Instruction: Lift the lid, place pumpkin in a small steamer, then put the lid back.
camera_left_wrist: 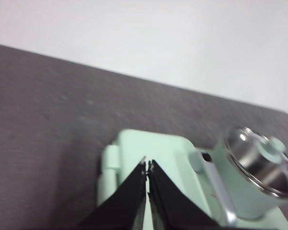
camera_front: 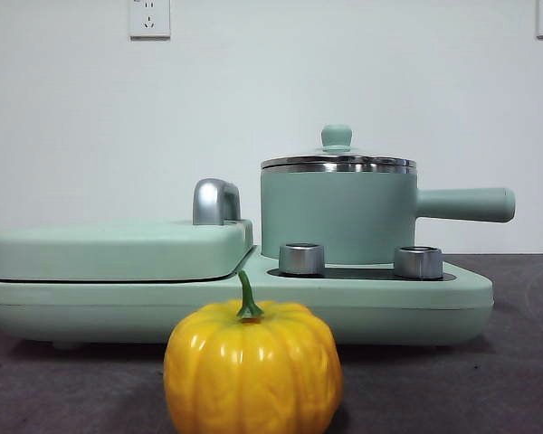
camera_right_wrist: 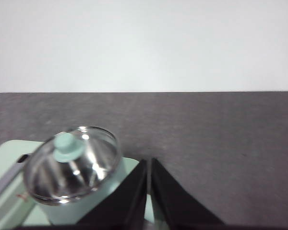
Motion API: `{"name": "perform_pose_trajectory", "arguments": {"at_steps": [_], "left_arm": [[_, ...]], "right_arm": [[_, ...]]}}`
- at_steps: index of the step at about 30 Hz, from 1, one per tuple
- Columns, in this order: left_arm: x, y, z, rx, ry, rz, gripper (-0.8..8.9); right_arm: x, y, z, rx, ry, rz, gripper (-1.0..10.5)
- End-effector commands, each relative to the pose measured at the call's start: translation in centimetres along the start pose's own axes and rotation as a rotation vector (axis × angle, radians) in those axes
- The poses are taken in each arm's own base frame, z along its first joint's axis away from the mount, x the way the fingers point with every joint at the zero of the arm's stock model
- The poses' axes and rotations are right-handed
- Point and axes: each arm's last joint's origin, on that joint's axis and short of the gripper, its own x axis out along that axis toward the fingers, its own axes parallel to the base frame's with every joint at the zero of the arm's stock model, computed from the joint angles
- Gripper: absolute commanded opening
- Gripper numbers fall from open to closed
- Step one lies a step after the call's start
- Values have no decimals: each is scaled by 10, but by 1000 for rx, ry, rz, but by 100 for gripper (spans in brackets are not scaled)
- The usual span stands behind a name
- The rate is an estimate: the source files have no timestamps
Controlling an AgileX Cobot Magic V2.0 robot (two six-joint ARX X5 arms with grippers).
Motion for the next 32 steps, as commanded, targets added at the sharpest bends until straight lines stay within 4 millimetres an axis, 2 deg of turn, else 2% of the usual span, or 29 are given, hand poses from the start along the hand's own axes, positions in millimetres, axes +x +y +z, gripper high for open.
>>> {"name": "perform_pose_trajectory", "arguments": {"at_steps": [1, 9, 18, 25, 32], "left_arm": [[7, -3, 13, 47, 13, -39, 9], [42, -7, 32, 126, 113, -90, 9], [76, -23, 46, 276, 181, -181, 9], [100, -37, 46, 395, 232, -257, 8], [113, -48, 36, 621, 256, -345, 7]], "right_arm": [[5, 2, 15, -23, -3, 43, 11], [33, 1, 29, -82, 73, 145, 12], [67, 7, 19, -188, 181, 237, 12], [85, 17, 9, -295, 241, 320, 12], [90, 28, 0, -435, 290, 363, 12]]}}
